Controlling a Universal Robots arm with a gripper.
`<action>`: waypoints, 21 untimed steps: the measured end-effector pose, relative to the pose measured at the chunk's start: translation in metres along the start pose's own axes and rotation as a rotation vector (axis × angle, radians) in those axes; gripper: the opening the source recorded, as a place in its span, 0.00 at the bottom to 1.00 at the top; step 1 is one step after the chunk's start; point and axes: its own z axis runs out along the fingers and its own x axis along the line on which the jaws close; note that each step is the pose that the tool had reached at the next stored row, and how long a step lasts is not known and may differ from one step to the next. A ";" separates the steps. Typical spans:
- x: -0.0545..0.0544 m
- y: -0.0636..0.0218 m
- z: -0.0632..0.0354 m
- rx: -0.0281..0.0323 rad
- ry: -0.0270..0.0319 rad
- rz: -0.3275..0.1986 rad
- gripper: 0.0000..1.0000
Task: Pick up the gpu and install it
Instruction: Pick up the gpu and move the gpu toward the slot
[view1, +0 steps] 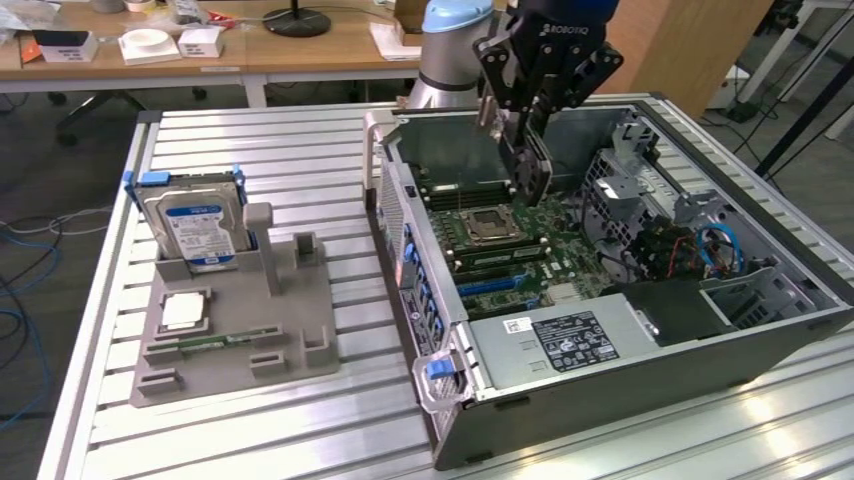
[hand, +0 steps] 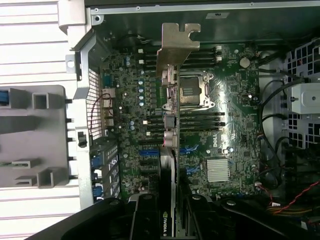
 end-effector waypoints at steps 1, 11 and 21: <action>-0.001 0.0001 0.0000 0.0000 0.0000 0.000 0.26; -0.009 0.0007 0.0001 0.0000 0.0000 0.000 0.26; -0.016 0.0012 0.0001 0.0001 0.0000 0.000 0.26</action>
